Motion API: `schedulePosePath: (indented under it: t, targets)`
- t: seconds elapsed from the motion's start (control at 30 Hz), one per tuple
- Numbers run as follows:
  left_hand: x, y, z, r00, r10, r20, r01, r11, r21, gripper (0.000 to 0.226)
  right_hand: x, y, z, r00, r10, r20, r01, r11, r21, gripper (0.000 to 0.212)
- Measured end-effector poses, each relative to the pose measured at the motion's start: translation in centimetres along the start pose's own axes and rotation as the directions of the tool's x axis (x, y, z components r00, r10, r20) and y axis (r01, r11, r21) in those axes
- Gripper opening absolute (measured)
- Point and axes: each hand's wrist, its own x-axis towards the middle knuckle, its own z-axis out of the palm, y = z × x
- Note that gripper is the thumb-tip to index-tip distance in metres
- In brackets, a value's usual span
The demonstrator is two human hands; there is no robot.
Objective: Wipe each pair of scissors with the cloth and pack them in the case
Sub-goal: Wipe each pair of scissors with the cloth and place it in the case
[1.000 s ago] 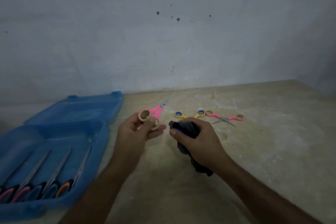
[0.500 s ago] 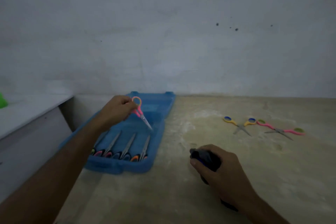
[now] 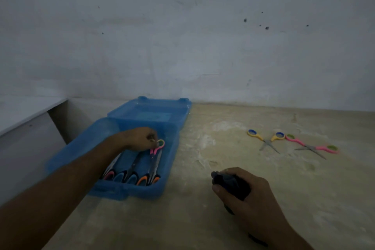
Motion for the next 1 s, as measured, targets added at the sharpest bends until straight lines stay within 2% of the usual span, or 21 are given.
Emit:
schedulePosePath:
  t: [0.13,0.23,0.3,0.37,0.47,0.57,0.73,0.8,0.9,1.0]
  targets:
    - [0.0,-0.7,0.8,0.990,0.062,-0.126,-0.062,0.998,0.011,0.028,0.1,-0.1,0.0,1.000,0.020,-0.012,-0.019,0.999,0.029,0.013]
    - [-0.6,0.4,0.5,0.969,0.044,-0.244,-0.058,0.997,-0.049,0.018,0.1,-0.2,-0.2,0.999,0.025,-0.033,-0.023,0.998,0.062,0.013]
    - [-1.0,2.1,0.1,0.921,0.043,-0.388,-0.089,0.991,-0.102,0.011,0.2,-0.5,-0.7,0.999,0.017,-0.036,-0.015,0.998,0.067,0.012]
    - [-1.7,5.0,-0.4,0.863,0.075,-0.500,-0.178,0.971,-0.162,0.008,0.3,-0.5,-1.6,0.998,0.026,-0.049,-0.024,0.998,0.060,0.011]
    - [-2.4,10.8,-0.6,0.814,0.161,-0.557,-0.311,0.932,-0.186,0.007,0.5,0.0,-3.7,0.994,0.032,-0.104,-0.027,0.998,0.051,0.010]
    - [-1.6,16.9,0.3,0.816,0.265,-0.514,-0.412,0.890,-0.196,0.008,0.5,1.0,-6.7,0.985,0.035,-0.167,-0.038,0.999,-0.015,0.011]
    - [3.9,24.5,4.0,0.829,0.423,-0.366,-0.510,0.841,-0.182,0.012,-0.2,3.4,-12.9,0.946,0.048,-0.319,-0.091,0.988,-0.123,0.011]
    - [7.0,26.1,5.4,0.826,0.467,-0.316,-0.514,0.854,-0.080,0.026,-0.7,4.3,-14.9,0.924,0.063,-0.377,-0.123,0.983,-0.137,0.010]
    - [11.1,26.9,6.8,0.860,0.459,-0.224,-0.445,0.888,0.112,0.051,-1.4,5.3,-16.3,0.893,0.107,-0.437,-0.152,0.986,-0.069,0.010]
    - [13.3,27.2,7.7,0.852,0.504,-0.144,-0.457,0.848,0.269,0.049,-1.8,5.8,-16.5,0.878,0.152,-0.454,-0.158,0.987,0.025,0.009]
